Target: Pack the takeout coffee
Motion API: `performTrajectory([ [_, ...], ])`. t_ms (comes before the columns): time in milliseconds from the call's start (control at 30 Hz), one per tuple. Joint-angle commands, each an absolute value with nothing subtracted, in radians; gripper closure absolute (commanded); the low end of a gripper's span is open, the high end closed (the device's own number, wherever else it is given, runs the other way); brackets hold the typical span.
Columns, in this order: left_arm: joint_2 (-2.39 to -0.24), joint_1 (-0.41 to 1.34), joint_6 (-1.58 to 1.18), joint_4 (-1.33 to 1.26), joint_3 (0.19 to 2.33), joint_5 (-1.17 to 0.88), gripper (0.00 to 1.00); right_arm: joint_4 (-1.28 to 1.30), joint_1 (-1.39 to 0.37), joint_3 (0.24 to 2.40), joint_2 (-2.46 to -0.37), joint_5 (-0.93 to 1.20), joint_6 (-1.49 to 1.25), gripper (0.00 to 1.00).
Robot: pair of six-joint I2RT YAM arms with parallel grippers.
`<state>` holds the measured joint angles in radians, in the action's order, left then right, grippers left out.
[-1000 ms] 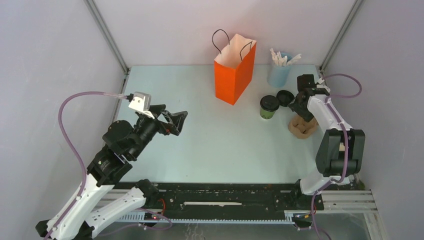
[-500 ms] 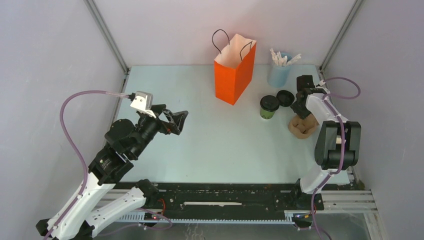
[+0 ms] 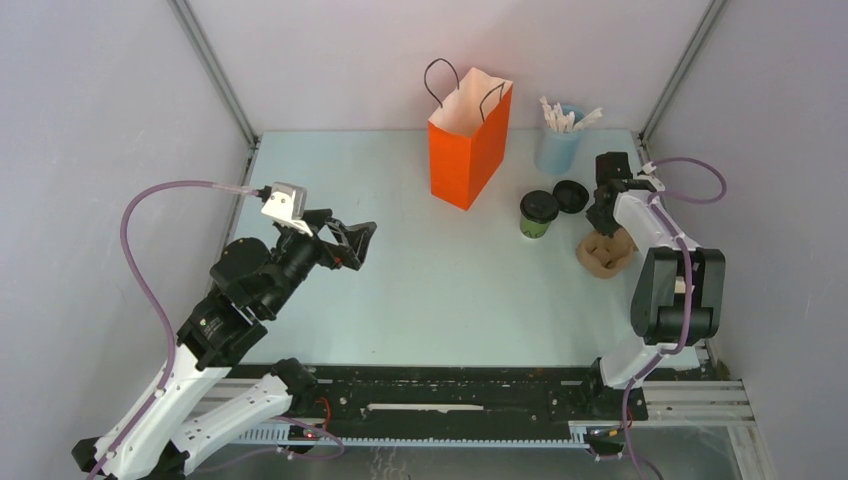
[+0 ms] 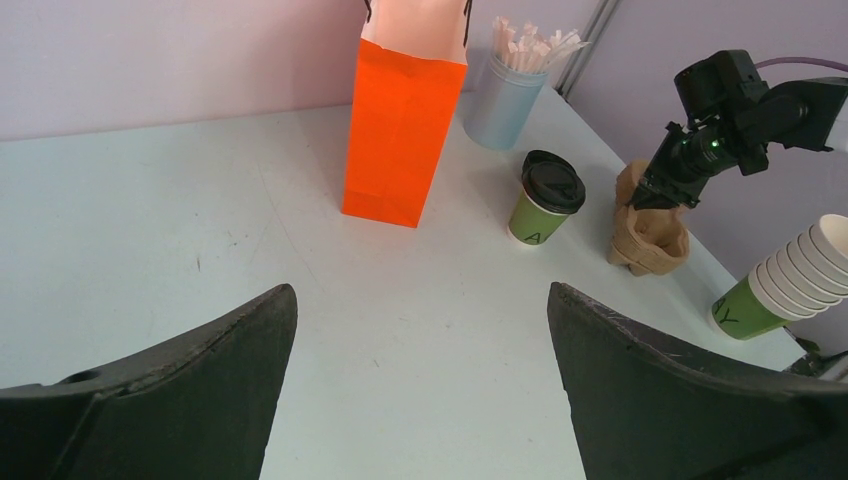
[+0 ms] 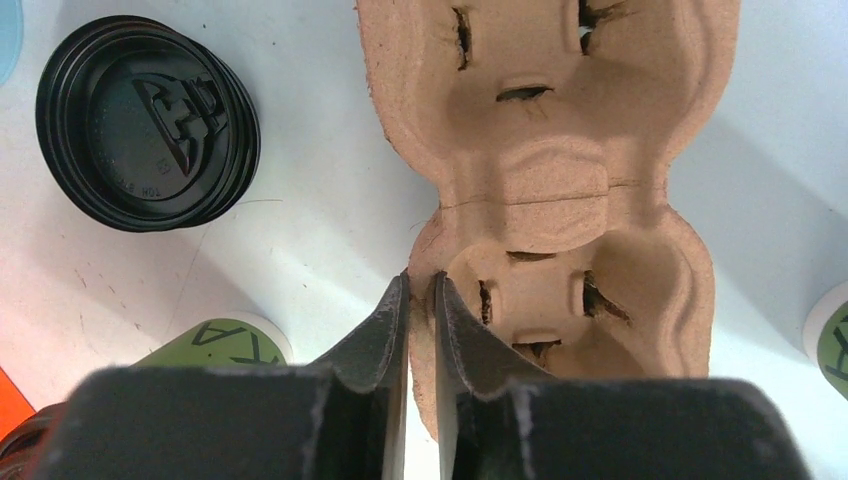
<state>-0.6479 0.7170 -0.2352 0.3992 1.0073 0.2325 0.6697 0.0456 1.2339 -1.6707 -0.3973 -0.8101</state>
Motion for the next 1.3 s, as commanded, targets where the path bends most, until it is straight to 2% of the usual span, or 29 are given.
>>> performTrajectory([
  [0,-0.647,0.713,-0.216,0.381,0.992,0.233,0.00,0.657,0.049,1.232,-1.603,-0.431,-0.839,0.86],
  [433,-0.649,0.711,-0.221,0.381,0.990,0.219,0.00,0.712,0.024,1.234,-1.596,-0.533,-0.763,0.91],
  [667,-0.655,0.711,-0.222,0.379,0.991,0.215,0.00,0.728,-0.090,1.234,-1.649,-0.569,-0.503,0.96],
  [833,-0.657,0.712,-0.225,0.377,0.991,0.205,0.00,0.733,-0.113,1.236,-1.668,-0.481,-0.294,0.94],
  [933,-0.655,0.712,-0.225,0.378,0.991,0.205,0.00,0.771,-0.144,1.245,-1.680,-0.518,-0.251,0.94],
  [1000,-0.652,0.712,-0.226,0.377,0.990,0.204,0.00,0.798,-0.180,1.244,-1.693,-0.550,-0.213,0.86],
  [1100,-0.648,0.711,-0.225,0.377,0.990,0.201,0.00,0.862,-0.240,1.240,-1.703,-0.665,-0.230,0.62],
  [1167,-0.646,0.711,-0.225,0.377,0.990,0.201,0.00,0.873,-0.249,1.236,-1.688,-0.676,-0.245,0.58],
  [1267,-0.644,0.713,-0.224,0.378,0.991,0.202,0.00,0.887,-0.252,1.236,-1.662,-0.675,-0.267,0.61],
])
